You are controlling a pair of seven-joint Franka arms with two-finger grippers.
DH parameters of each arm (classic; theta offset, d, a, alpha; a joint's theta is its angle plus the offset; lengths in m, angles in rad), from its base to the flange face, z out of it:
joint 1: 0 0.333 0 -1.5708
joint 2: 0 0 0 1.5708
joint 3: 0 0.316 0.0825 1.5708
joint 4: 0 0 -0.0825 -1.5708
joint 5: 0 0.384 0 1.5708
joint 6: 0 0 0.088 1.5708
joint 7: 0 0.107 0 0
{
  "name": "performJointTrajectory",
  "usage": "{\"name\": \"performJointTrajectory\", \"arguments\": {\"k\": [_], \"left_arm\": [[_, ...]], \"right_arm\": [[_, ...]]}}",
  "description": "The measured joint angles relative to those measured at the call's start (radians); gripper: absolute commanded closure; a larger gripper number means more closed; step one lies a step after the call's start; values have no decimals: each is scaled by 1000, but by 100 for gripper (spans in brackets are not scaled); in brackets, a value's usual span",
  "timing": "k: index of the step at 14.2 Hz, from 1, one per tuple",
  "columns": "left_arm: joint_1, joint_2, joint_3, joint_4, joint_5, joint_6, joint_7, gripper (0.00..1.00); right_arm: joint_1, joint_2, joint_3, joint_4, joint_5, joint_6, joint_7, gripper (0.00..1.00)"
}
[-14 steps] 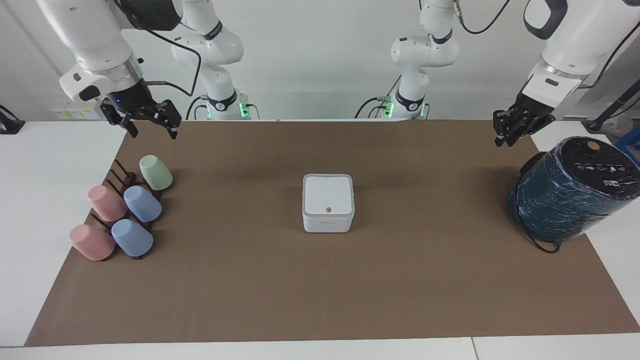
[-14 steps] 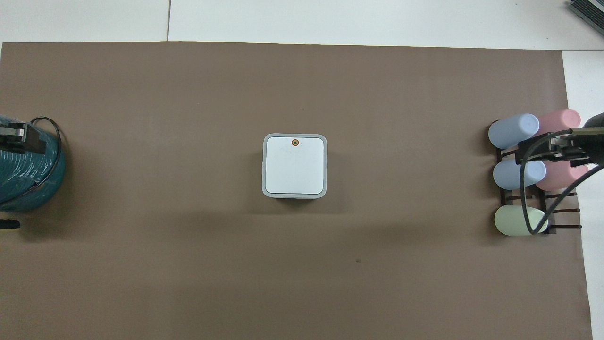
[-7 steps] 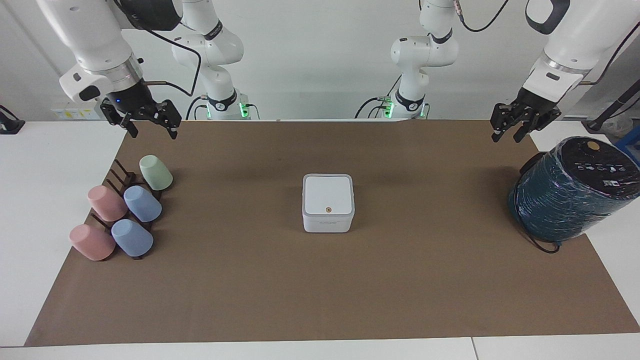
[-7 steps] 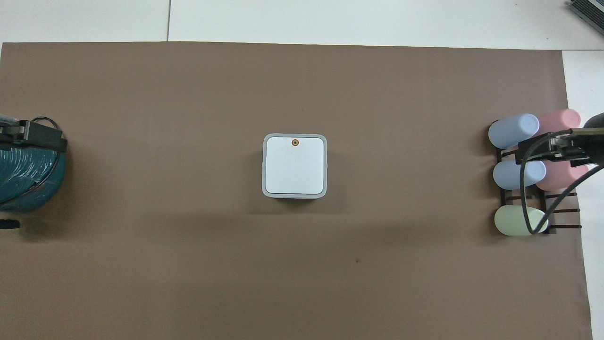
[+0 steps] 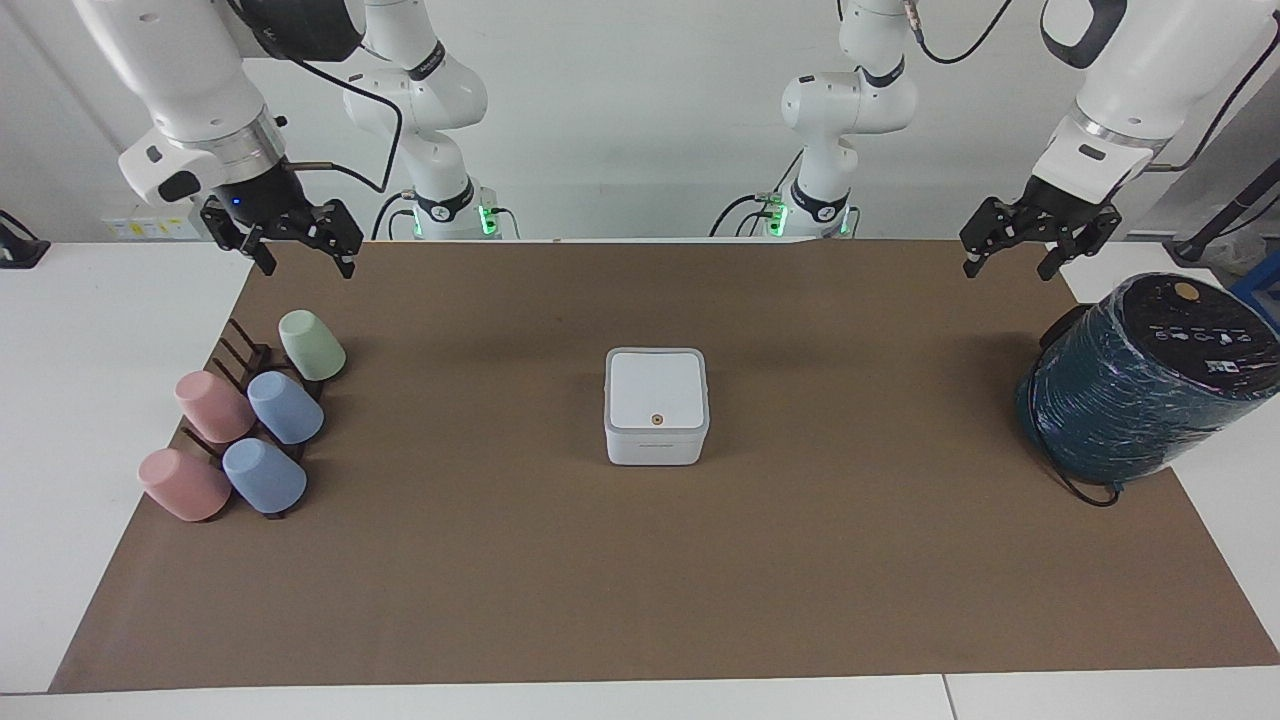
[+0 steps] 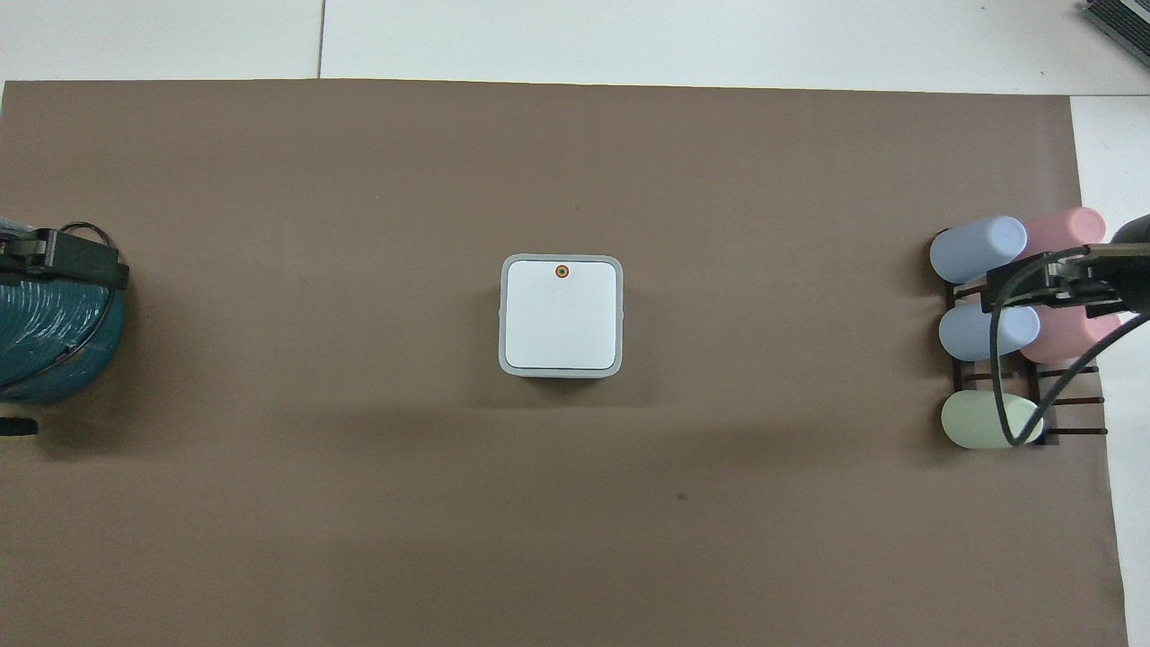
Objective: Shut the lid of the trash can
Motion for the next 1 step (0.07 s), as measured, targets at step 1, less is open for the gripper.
{"name": "performJointTrajectory", "arguments": {"k": [1], "left_arm": [[0,0,0,0,0,1,0,0]], "right_arm": [[0,0,0,0,0,0,0,0]]}}
